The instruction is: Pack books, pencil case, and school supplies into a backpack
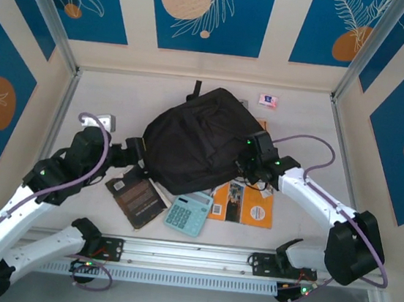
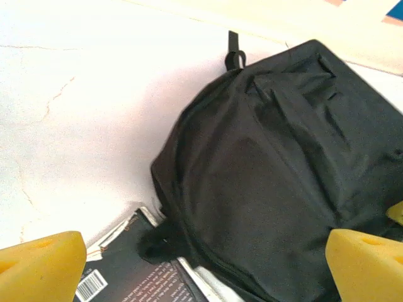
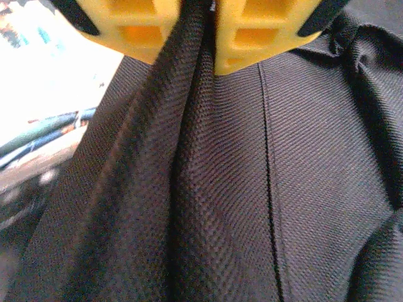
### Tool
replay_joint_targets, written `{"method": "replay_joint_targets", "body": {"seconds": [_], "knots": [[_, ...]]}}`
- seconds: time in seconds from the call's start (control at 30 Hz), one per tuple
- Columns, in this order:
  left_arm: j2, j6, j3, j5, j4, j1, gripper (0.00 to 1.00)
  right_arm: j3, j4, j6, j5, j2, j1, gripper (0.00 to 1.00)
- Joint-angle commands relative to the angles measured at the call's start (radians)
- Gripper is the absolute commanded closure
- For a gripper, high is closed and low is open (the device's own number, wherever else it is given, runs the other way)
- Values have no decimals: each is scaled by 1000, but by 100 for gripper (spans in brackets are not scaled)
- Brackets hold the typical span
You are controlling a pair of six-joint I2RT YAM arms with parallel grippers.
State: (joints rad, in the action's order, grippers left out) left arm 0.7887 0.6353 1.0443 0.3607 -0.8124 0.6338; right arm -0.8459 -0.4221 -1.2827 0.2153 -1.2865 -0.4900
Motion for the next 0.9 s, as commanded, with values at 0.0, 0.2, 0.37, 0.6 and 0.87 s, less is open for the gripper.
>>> {"method": "replay_joint_targets", "body": {"seconds": [0.0, 0.2, 0.37, 0.6, 0.87], "knots": [[90, -34, 9, -29, -45, -5, 3, 29, 13, 92, -20, 31, 37, 87], [200, 53, -34, -245, 18, -6, 4, 29, -12, 67, -92, 55, 4, 41], [256, 138, -43, -282, 16, -5, 6, 39, -49, -37, -102, 61, -66, 39], [299, 198, -67, -373, 1, -6, 11, 69, 2, -85, -109, 17, -72, 42], [281, 213, -107, -416, 65, -4, 16, 210, 265, -30, -211, 93, 24, 72]]}}
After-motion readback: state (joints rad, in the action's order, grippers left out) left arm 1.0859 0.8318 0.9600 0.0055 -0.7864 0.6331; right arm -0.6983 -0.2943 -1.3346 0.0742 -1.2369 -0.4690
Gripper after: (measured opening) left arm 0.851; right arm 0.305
